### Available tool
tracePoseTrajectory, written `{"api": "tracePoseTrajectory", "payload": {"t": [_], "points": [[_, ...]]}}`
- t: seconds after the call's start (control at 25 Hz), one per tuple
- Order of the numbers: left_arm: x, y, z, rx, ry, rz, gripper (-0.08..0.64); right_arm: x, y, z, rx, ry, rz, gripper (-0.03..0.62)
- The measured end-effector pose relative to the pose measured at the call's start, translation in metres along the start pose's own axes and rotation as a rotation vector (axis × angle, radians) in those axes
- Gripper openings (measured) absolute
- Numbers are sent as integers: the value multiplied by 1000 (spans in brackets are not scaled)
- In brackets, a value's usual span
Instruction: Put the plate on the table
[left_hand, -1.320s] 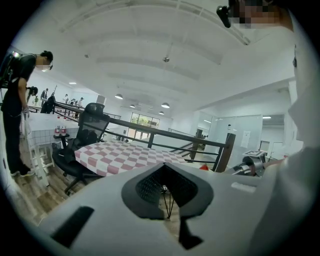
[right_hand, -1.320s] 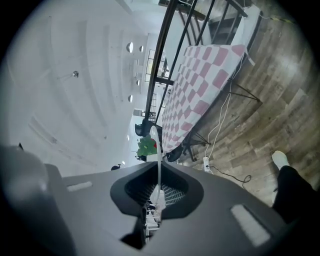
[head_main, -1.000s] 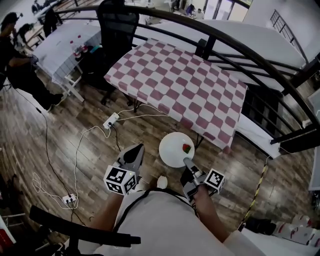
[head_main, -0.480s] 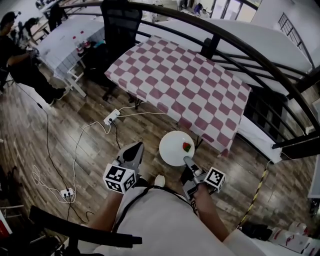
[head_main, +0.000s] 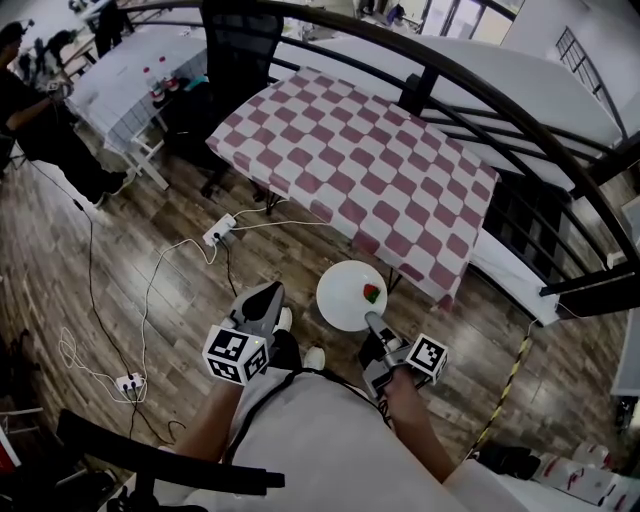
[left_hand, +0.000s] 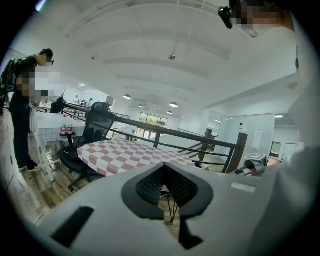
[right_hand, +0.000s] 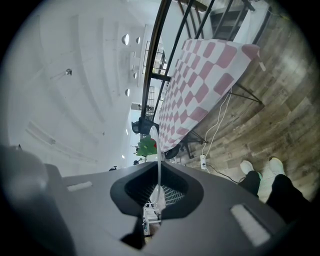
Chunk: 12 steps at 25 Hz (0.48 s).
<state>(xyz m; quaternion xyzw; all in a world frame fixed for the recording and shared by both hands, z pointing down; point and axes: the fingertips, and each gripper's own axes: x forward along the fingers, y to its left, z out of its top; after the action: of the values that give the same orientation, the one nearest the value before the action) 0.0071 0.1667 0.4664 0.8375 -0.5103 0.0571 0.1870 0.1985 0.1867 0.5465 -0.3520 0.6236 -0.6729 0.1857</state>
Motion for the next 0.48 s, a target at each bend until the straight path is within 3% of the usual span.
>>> {"api": "tracePoseTrajectory", "payload": {"t": [0.48], "points": [[21,33,14,11,3,-26,2,30,5,9,3,-33,-11,17]]}}
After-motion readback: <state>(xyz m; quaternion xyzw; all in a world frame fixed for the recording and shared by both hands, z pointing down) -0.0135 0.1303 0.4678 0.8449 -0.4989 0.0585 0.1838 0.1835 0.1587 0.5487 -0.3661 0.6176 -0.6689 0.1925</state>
